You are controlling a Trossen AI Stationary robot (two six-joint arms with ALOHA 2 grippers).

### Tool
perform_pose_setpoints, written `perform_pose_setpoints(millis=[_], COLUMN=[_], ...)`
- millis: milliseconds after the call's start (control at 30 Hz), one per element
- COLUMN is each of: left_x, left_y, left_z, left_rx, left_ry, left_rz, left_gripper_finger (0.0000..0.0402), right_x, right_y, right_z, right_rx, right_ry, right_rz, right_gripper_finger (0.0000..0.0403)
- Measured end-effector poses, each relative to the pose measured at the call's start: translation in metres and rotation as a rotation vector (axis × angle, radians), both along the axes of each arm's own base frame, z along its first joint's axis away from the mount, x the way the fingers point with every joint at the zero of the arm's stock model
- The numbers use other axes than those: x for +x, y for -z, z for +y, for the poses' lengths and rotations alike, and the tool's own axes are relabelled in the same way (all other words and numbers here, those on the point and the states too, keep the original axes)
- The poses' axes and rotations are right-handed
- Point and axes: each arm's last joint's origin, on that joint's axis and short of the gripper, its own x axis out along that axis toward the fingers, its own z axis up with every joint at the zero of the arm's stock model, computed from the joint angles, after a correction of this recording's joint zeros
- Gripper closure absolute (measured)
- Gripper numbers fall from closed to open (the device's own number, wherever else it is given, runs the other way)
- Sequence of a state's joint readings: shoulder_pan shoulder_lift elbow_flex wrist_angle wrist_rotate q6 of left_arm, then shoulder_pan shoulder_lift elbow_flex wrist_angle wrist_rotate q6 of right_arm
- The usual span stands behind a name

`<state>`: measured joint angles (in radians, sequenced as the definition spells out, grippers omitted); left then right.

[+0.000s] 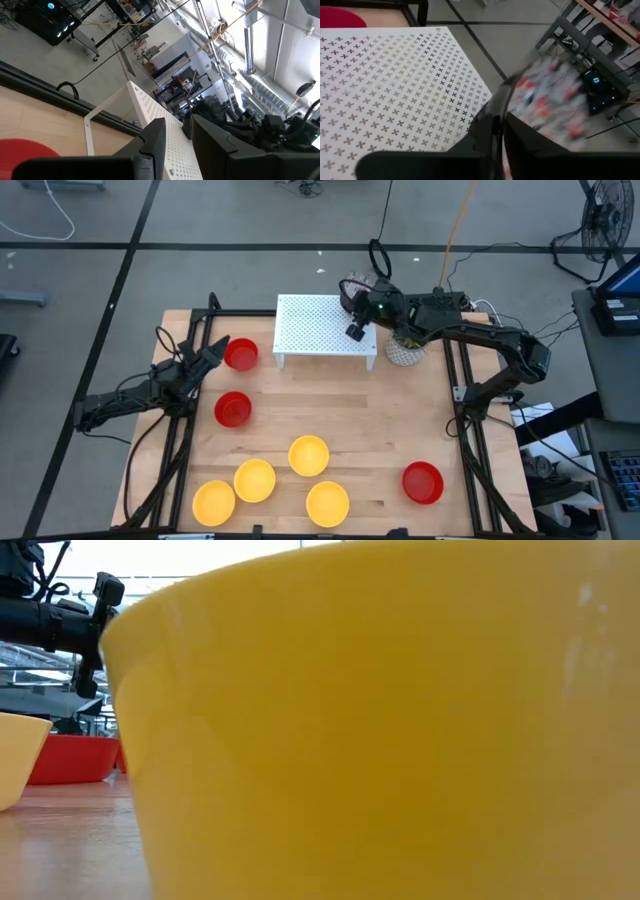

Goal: Pick & Place Mini bowls
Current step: Stack the white patterned bowl on the white patterned bowl on the shelf, then put the red bowl on the shelf

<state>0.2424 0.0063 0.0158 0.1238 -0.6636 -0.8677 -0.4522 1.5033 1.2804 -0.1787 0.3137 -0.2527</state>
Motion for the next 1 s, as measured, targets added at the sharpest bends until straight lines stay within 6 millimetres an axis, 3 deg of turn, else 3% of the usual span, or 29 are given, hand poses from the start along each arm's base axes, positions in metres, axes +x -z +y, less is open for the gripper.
perform_pose_setpoints(millis=[367, 533, 800, 1000], left_x=[0.000, 0.000, 0.000, 0.000], left_y=[0.000, 0.000, 0.000, 0.000], left_z=[0.000, 0.000, 0.000, 0.000], left_rx=[0.000, 0.000, 0.000, 0.000], left_ry=[0.000, 0.000, 0.000, -0.008], left_rz=[0.000, 0.000, 0.000, -0.004], left_gripper_finger=[0.0309, 0.0309, 0.0309, 0.0309], right_x=[0.002, 0.003, 0.005, -0.004], right_y=[-0.005, -0.014, -0.034, -0.054], right_z=[-0.001, 0.008, 0.047, 0.084], right_rx=[-0.036, -0.058, -0.105, -0.121], right_ry=[-0.008, -0.033, -0.160, -0.266], right_rz=[-0.039, -0.079, -0.140, -0.195], right_gripper_finger=[0.0296, 0.0272, 0.0272, 0.0281])
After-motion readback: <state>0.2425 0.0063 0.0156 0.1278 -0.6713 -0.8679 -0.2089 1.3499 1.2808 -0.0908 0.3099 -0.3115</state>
